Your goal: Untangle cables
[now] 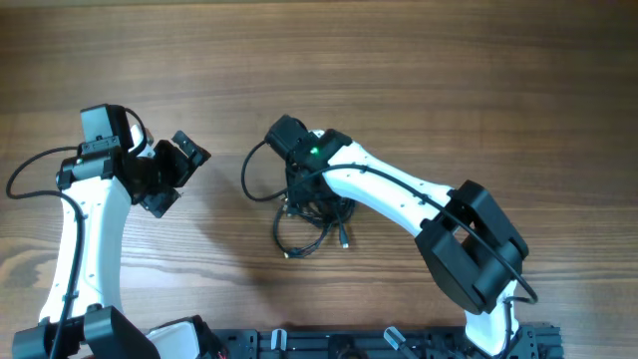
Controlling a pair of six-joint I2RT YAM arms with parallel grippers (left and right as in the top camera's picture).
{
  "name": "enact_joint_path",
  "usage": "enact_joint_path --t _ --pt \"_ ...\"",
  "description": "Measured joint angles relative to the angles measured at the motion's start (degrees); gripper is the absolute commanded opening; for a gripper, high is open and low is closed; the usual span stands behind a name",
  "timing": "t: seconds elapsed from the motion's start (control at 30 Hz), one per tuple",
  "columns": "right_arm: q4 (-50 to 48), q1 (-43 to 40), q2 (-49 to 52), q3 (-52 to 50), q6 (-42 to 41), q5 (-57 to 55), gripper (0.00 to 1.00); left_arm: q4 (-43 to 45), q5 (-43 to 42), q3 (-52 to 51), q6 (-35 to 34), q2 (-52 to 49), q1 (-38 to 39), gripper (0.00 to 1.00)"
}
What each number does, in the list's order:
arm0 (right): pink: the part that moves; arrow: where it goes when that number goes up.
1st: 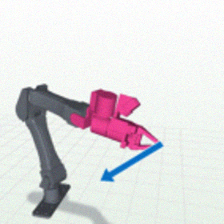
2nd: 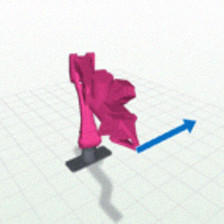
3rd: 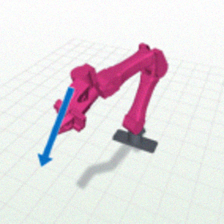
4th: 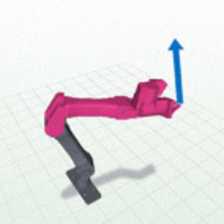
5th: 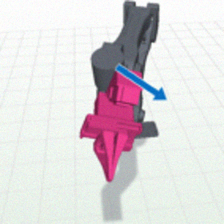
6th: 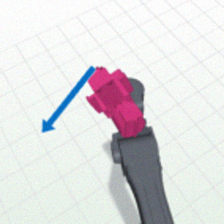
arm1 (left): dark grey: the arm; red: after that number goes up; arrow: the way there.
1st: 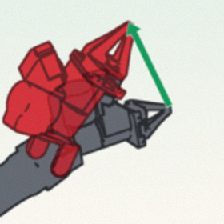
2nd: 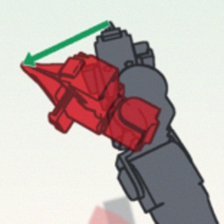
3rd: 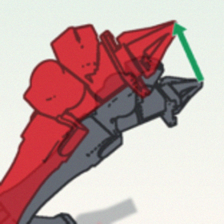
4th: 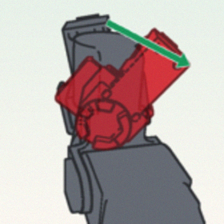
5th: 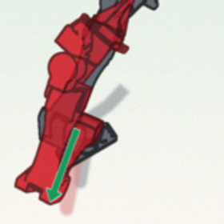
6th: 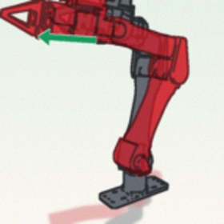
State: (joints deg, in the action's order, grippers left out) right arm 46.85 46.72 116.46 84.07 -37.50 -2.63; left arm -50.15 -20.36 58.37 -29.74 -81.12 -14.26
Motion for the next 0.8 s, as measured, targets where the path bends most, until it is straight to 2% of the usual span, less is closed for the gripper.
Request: enact_joint_path --t 0.03,0.2,0.27,0.4,0.53,0.63,0.67,0.73,0.77,0.8 --pt "-0.1 0.0 0.0 -0.1 -0.3 -0.3 0.05 0.0 0.0 0.0 0.0 0.0 0.0 1.00" --pt "0.7 -0.3 0.0 0.4 -0.9 -0.9 0.04 0.0 0.0 0.0 0.0 0.0 0.0 1.00" --pt "5.4 -1.2 0.0 5.4 -0.5 -0.9 0.04 -0.2 -0.7 0.0 0.0 0.0 0.0 0.99" --pt "10.6 -7.5 -5.3 22.7 3.6 6.1 0.04 2.1 -16.6 0.0 6.9 0.0 1.1 0.99" --pt "8.2 -12.6 -13.9 26.7 4.8 19.1 0.04 8.2 -30.4 0.0 9.5 0.0 5.8 1.00" --pt "6.4 -12.7 -14.9 26.8 4.8 26.3 0.04 13.1 -35.2 0.0 9.4 0.0 10.8 0.98" --pt "6.2 -12.7 -14.9 26.8 4.8 27.3 0.04 13.7 -35.8 0.0 9.2 0.0 11.9 0.95" --pt "5.8 -12.8 -14.9 26.8 4.8 28.2 0.04 16.1 -36.6 0.0 8.0 0.0 14.1 0.65" --pt "5.8 -12.8 -14.9 26.8 4.8 28.3 0.04 17.0 -36.8 0.0 7.6 0.0 15.0 0.46" --pt "5.7 -12.8 -14.9 26.8 4.8 28.5 0.04 17.9 -36.8 0.0 7.1 0.0 15.5 0.34"
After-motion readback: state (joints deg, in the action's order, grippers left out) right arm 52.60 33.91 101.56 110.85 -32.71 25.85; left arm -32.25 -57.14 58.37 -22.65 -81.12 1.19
